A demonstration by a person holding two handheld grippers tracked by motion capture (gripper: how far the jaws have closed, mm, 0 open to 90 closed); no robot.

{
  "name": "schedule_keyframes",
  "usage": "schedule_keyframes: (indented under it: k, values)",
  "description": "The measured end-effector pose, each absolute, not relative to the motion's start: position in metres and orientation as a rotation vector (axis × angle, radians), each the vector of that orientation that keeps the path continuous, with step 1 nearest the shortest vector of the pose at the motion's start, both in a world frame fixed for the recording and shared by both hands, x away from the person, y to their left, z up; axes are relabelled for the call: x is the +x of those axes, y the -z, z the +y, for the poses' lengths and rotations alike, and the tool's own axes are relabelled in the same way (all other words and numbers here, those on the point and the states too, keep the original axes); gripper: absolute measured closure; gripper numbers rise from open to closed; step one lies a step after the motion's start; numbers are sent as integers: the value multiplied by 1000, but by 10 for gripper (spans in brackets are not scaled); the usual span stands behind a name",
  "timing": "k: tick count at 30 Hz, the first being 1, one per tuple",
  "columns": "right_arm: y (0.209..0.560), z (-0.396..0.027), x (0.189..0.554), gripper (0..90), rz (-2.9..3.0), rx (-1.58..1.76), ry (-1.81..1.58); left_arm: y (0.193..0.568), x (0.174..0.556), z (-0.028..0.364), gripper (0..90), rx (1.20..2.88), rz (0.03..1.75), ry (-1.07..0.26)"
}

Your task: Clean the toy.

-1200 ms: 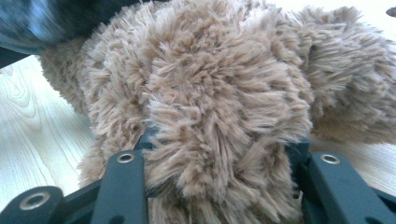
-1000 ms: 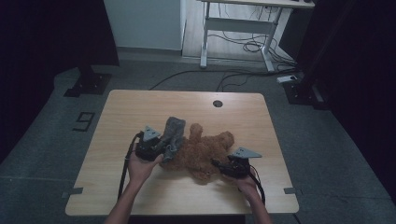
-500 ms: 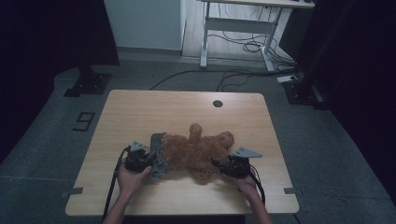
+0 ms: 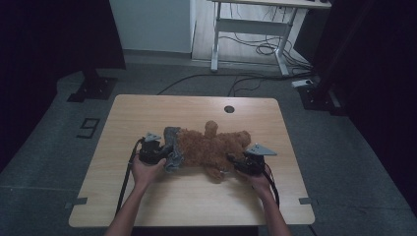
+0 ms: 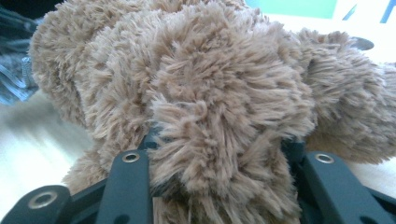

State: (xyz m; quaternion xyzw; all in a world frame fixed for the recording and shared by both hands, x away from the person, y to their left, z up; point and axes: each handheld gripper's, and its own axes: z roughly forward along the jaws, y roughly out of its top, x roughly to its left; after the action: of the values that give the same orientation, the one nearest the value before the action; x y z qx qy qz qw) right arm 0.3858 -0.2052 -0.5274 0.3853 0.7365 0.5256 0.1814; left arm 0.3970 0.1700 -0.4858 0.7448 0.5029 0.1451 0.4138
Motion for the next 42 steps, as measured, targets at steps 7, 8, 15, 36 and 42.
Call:
schedule_keyframes:
  k: [7,8,15,36,42]
  values:
    - [530,-206,388,537,2084,1060,-1499,438,402,160,773,1810,1161,-399]
    - [530,-206,387,537,2086,1056,-1493,433,402,155,772,1812,1147,-404]
    - [532,-206,382,534,2082,1026,-1490,415,423,106,766,1883,1079,-362]
    - [521,-229,367,217,2107,1130,-1641,472,387,100,783,1921,1036,-298]
    - [510,-229,369,189,2067,1152,-1673,479,366,101,784,1908,1014,-298]
